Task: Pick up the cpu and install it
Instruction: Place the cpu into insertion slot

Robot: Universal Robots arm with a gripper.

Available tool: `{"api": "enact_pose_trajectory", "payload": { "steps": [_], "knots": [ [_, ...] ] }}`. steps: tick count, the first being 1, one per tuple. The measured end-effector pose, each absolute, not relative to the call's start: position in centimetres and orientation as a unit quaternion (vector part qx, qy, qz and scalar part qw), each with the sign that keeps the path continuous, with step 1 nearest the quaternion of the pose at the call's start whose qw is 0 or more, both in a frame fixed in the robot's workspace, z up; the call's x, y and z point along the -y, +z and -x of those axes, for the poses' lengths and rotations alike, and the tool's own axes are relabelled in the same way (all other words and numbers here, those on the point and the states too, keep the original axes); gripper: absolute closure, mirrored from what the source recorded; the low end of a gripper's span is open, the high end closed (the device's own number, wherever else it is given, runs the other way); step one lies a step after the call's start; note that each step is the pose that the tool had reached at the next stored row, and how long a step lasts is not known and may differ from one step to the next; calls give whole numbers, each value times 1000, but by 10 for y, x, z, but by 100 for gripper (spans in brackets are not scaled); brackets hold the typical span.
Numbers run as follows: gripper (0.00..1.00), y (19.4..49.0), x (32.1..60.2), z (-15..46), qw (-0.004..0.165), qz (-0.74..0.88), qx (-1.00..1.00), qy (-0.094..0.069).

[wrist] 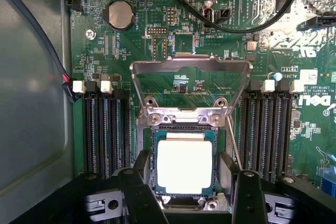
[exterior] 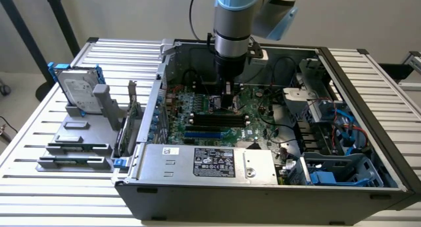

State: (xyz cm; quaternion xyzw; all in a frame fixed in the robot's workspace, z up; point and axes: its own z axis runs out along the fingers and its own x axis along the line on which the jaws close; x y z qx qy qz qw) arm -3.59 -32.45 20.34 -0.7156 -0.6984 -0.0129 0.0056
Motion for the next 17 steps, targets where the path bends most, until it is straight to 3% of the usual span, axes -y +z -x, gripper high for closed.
{"api": "enact_pose_trajectory", "payload": {
  "steps": [7, 10, 12, 13, 16, 17],
  "knots": [
    [37, 212, 325, 39, 7, 716, 698, -14],
    [46, 216, 324, 42, 8, 716, 698, -15],
    [58, 217, 325, 46, 9, 716, 698, -16],
    [58, 217, 325, 49, 9, 716, 698, -16],
    [76, 217, 325, 60, 10, 716, 698, -16],
    [76, 217, 325, 63, 10, 716, 698, -16]
  ]
}}
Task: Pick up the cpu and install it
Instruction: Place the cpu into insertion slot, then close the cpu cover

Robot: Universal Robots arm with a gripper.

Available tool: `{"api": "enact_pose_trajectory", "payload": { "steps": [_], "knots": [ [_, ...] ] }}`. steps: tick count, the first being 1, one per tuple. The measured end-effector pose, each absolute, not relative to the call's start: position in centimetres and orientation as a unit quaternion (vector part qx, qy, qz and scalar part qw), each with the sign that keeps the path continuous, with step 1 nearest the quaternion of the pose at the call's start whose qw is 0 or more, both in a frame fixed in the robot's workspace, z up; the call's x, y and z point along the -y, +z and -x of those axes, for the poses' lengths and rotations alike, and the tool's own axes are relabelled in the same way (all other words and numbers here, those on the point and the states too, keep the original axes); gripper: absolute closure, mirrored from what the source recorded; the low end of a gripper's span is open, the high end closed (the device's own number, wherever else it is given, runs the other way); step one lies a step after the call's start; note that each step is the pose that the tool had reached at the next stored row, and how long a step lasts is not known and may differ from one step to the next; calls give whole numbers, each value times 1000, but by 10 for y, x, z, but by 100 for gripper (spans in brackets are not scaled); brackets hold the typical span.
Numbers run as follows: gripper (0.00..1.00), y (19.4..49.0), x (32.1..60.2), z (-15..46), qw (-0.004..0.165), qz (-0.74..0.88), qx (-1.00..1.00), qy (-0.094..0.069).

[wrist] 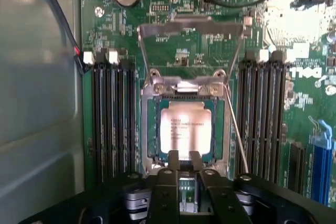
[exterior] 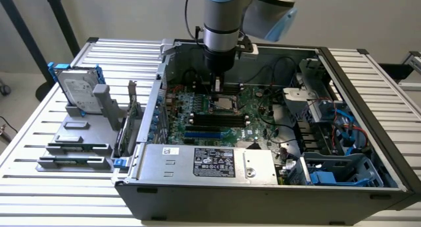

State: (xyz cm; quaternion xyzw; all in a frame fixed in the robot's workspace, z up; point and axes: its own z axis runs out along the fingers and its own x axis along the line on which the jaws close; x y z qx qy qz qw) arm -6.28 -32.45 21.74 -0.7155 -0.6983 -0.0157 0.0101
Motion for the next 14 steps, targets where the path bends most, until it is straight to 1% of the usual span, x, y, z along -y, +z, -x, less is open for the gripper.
{"api": "enact_pose_trajectory", "payload": {
  "steps": [2, 6, 14],
  "knots": [
    [88, 218, 325, 69, 10, 715, 698, -16],
    [89, 218, 325, 83, 10, 715, 698, -15],
    [89, 218, 325, 84, 11, 715, 698, -15]
  ]
}}
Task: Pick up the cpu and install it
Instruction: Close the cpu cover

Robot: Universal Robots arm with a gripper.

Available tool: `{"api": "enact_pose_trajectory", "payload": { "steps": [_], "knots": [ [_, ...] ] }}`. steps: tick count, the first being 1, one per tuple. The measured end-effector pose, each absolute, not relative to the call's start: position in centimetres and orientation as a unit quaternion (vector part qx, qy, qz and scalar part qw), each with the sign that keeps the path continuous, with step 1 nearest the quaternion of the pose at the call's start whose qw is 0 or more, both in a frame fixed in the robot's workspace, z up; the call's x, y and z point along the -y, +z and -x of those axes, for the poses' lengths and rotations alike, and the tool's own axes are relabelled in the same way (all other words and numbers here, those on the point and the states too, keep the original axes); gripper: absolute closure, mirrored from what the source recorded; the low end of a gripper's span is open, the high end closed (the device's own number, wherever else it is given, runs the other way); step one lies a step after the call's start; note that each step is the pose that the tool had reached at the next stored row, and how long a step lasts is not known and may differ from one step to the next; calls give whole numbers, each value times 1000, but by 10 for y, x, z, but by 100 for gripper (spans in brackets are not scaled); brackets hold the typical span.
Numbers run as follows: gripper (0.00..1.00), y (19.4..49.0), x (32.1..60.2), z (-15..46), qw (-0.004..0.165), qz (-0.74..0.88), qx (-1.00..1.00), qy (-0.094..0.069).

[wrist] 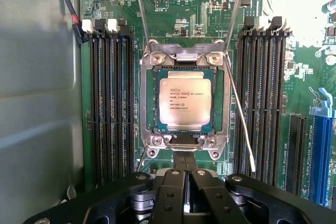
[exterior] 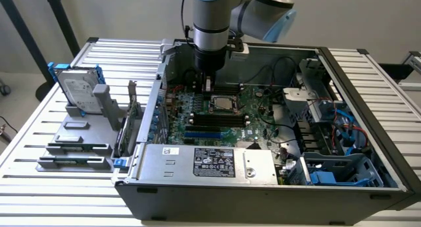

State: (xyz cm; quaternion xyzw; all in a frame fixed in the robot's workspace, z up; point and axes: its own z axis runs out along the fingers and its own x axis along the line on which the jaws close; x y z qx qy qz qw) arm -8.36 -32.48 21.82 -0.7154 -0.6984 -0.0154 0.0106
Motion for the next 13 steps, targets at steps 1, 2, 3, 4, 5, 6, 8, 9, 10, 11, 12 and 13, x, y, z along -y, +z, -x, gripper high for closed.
{"api": "enact_pose_trajectory", "payload": {
  "steps": [1, 2, 3, 4, 5, 6, 8, 9, 10, 11, 12, 13],
  "knots": [
    [89, 218, 325, 84, 11, 715, 698, -15],
    [89, 218, 325, 84, 11, 715, 698, -15],
    [89, 218, 325, 84, 11, 715, 698, -15],
    [89, 218, 325, 84, 11, 715, 698, -15],
    [89, 218, 325, 84, 11, 715, 698, -15],
    [89, 218, 325, 84, 11, 715, 698, -15],
    [89, 219, 325, 81, 11, 715, 698, -15],
    [89, 221, 325, 78, 12, 716, 698, -14],
    [89, 224, 325, 73, 12, 716, 698, -13],
    [89, 227, 325, 68, 13, 716, 698, -13],
    [89, 231, 325, 64, 14, 716, 698, -12],
    [89, 234, 325, 59, 14, 716, 698, -12]
  ]
}}
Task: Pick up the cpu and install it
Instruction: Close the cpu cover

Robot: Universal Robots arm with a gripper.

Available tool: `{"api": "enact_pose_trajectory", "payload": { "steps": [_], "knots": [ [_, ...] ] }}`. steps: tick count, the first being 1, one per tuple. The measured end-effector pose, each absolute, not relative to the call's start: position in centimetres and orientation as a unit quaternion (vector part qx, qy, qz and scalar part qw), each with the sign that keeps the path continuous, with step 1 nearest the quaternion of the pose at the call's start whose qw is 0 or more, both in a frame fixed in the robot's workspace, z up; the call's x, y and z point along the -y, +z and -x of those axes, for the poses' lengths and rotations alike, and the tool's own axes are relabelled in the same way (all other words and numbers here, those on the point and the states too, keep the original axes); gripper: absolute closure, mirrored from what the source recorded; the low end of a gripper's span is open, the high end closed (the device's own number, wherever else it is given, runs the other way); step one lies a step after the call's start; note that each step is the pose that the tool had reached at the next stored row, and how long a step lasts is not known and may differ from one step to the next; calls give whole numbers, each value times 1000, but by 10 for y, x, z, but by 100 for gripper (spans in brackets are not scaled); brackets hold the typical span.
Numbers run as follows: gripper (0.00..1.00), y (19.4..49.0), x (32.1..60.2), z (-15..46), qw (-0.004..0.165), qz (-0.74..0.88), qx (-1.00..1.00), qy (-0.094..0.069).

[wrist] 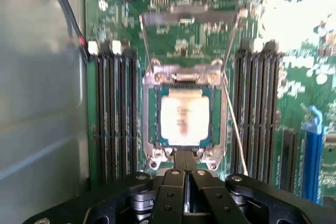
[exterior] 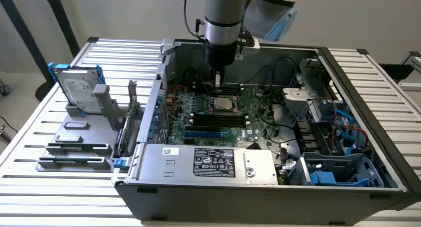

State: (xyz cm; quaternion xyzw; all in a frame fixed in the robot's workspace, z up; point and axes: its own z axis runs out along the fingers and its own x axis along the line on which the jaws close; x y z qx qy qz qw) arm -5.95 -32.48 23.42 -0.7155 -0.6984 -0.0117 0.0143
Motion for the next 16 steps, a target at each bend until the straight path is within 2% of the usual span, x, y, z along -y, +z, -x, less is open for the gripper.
{"api": "enact_pose_trajectory", "payload": {
  "steps": [7, 16],
  "knots": [
    [89, 255, 325, 28, 17, 715, 699, -10],
    [89, 266, 325, -13, 19, 714, 700, -8]
  ]
}}
